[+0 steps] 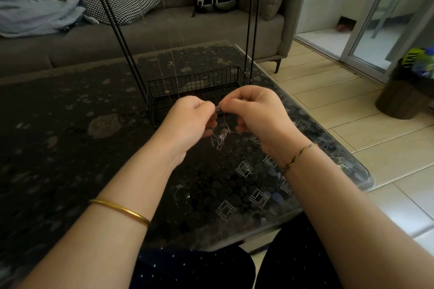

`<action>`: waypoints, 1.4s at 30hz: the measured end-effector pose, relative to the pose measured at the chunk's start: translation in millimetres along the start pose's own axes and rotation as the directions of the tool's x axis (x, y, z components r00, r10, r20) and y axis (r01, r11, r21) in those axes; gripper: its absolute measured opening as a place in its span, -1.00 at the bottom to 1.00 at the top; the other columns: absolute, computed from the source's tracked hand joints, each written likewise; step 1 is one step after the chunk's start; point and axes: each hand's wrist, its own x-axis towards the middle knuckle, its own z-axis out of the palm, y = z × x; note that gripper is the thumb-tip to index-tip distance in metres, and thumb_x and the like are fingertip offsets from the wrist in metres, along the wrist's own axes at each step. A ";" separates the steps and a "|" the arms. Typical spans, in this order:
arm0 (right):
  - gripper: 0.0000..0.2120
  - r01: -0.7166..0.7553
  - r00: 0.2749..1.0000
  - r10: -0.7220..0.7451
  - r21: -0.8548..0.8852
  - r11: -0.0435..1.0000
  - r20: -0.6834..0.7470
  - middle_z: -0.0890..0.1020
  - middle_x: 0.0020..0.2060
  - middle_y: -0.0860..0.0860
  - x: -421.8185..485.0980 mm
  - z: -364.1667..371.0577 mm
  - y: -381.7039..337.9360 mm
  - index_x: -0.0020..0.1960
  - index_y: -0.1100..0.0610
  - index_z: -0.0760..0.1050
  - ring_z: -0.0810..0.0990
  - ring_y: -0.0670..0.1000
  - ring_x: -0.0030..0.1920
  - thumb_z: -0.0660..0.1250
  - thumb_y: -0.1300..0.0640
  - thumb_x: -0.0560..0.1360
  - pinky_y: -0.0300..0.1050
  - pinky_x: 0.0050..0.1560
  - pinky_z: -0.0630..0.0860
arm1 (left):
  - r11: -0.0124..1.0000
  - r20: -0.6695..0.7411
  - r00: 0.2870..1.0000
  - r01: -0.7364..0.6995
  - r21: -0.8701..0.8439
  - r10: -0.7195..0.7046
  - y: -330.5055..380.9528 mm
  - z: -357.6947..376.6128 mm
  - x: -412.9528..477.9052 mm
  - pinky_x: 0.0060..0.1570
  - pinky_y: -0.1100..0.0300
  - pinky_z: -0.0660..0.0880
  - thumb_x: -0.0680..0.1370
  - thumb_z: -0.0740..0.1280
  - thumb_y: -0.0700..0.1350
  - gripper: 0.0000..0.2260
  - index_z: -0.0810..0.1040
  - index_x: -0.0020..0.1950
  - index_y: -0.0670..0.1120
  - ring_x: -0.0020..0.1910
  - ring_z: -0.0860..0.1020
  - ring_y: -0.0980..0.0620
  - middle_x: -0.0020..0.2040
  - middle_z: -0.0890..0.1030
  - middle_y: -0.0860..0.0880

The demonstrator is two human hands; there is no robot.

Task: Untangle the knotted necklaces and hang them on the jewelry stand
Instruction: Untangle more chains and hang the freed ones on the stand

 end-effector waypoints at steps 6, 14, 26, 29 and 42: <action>-0.91 -0.116 0.993 0.116 0.092 0.989 0.004 0.40 -0.51 -0.05 1.5 2.9 -1.9 -0.22 0.23 0.55 0.31 -0.08 -0.50 0.34 0.22 0.44 -0.23 -0.52 0.26 | 0.982 -0.062 0.989 -0.126 0.142 0.136 1.4 2.3 0.9 -0.02 0.02 0.53 0.56 0.23 -0.17 -0.88 0.53 -0.12 -0.14 -0.06 0.56 -0.04 -0.13 0.57 -0.08; -0.95 -0.043 0.997 0.040 0.045 0.998 0.069 0.56 -0.42 -0.03 -6.7 -1.5 -6.8 -0.21 0.22 0.59 0.42 -0.26 -0.60 0.41 0.24 0.42 -0.44 -0.58 0.28 | 0.999 0.006 1.000 -0.003 -0.039 0.003 -4.6 -6.3 4.3 -0.17 0.14 0.44 0.54 0.25 -0.18 -0.87 0.56 -0.17 -0.11 -0.17 0.47 0.06 -0.16 0.54 -0.05; -0.91 -0.117 0.988 0.110 0.056 0.992 0.105 0.48 -0.43 -0.01 -1.3 1.3 -0.4 -0.16 0.21 0.55 0.41 -0.12 -0.47 0.34 0.19 0.49 -0.29 -0.45 0.44 | 0.830 0.089 0.944 -0.322 0.456 0.318 1.8 -2.6 -0.6 -0.18 0.08 0.45 0.49 0.31 -0.13 -0.92 0.53 -0.12 -0.14 -0.22 0.49 0.03 -0.22 0.51 -0.01; -0.85 -0.157 0.962 0.151 0.007 0.988 0.226 0.45 -0.39 0.03 -1.8 0.2 -1.0 -0.14 0.17 0.53 0.40 -0.10 -0.43 0.27 0.14 0.55 -0.26 -0.43 0.42 | 0.954 -0.012 0.979 -0.195 0.226 0.202 -0.3 -2.4 3.1 -0.20 0.12 0.47 0.51 0.26 -0.15 -0.91 0.52 -0.18 -0.11 -0.19 0.50 0.03 -0.20 0.53 -0.03; -0.90 -0.061 0.998 0.059 0.052 0.997 0.036 0.53 -0.36 0.02 1.8 0.7 -0.8 -0.12 0.25 0.47 0.42 -0.11 -0.47 0.19 0.26 0.51 -0.31 -0.54 0.37 | 0.998 0.110 0.994 -0.031 0.053 0.025 -0.4 -0.8 2.0 -0.26 0.18 0.45 0.51 0.26 -0.27 -0.91 0.51 -0.13 -0.10 -0.26 0.47 0.08 -0.26 0.50 -0.03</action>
